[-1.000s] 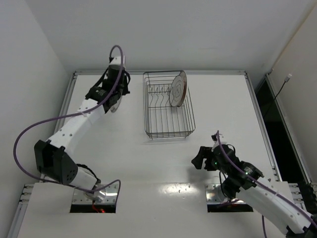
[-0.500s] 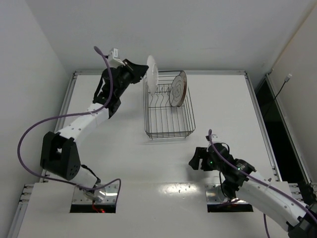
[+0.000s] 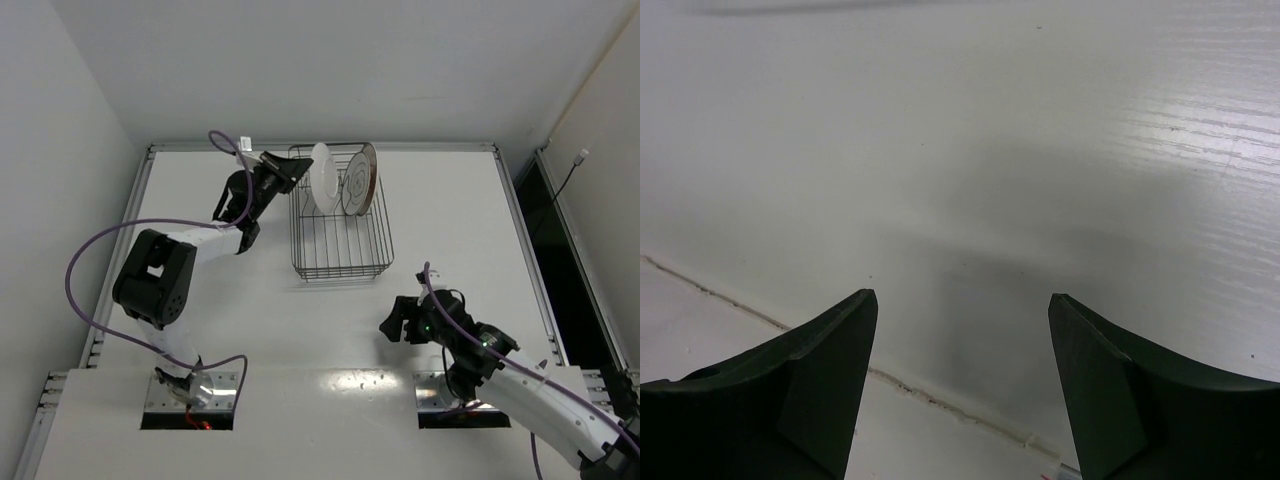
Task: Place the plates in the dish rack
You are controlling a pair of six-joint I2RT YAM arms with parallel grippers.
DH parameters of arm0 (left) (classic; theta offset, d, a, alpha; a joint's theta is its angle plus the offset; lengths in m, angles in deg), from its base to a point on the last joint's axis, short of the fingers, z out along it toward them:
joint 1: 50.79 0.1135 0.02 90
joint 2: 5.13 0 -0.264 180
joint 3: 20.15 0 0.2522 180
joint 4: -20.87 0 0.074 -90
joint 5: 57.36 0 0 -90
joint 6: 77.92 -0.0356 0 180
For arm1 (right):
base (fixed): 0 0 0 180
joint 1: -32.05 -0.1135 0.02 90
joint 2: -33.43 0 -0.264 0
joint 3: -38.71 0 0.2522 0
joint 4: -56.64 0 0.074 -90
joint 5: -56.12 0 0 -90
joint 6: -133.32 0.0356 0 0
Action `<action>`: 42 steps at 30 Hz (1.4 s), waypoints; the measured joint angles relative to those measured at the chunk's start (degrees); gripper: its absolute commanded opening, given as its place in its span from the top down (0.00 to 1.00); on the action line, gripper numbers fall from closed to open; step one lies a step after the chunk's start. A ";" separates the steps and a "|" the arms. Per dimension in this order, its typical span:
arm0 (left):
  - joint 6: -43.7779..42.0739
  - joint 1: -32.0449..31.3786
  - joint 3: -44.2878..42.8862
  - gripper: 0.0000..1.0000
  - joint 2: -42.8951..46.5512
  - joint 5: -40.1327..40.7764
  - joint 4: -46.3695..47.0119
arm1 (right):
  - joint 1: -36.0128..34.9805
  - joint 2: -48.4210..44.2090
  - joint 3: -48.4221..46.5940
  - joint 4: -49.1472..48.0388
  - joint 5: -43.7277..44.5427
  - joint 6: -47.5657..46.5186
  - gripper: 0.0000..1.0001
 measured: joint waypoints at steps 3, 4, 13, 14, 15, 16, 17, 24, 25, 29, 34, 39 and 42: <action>1.25 -0.70 0.13 1.00 -0.98 0.76 3.45 | 0.00 -0.39 0.00 0.00 -0.13 -0.33 0.34; 1.55 -0.94 0.13 1.00 -1.27 0.92 4.33 | 0.00 -0.39 0.00 0.02 -0.13 -0.37 0.34; 2.75 -2.80 -1.97 1.00 -2.58 3.17 5.44 | 0.00 -0.87 0.00 0.00 -0.48 -0.39 0.34; 2.71 -2.91 -2.49 1.00 -2.60 3.39 5.44 | 0.00 -0.92 0.00 0.02 -0.48 -0.39 0.34; 2.69 -2.93 -2.99 1.00 -2.64 3.54 5.51 | 0.00 -0.94 0.00 0.00 -0.48 -0.39 0.34; 2.67 -2.95 -3.43 1.00 -2.73 3.67 5.57 | 0.00 -0.94 0.00 0.00 -0.48 -0.39 0.34; 2.67 -2.95 -3.91 1.00 -3.02 3.85 5.77 | 0.00 -0.94 0.00 0.02 -0.50 -0.39 0.34; 2.45 -3.13 -5.20 1.00 -6.71 4.44 5.03 | 0.00 -0.94 0.00 0.02 -0.50 -0.39 0.34; 2.32 -3.19 -5.20 1.00 -7.06 4.48 4.68 | 0.00 -0.94 0.00 0.02 -0.50 -0.39 0.34; 2.05 -3.32 -5.51 1.00 -7.82 4.46 3.34 | 0.00 -1.11 0.00 0.02 -0.50 -0.39 0.34; 1.55 -3.32 -6.82 0.83 -9.09 4.24 2.82 | 0.00 -1.44 0.00 0.04 -0.52 -0.39 0.34; 0.48 -3.30 -8.74 0.51 -9.88 2.99 1.31 | 0.00 -1.92 0.00 0.04 -0.52 -0.39 0.34; 0.15 -3.28 -9.88 0.37 -9.86 2.49 0.66 | 0.00 -1.92 0.00 0.04 -0.55 -0.42 0.33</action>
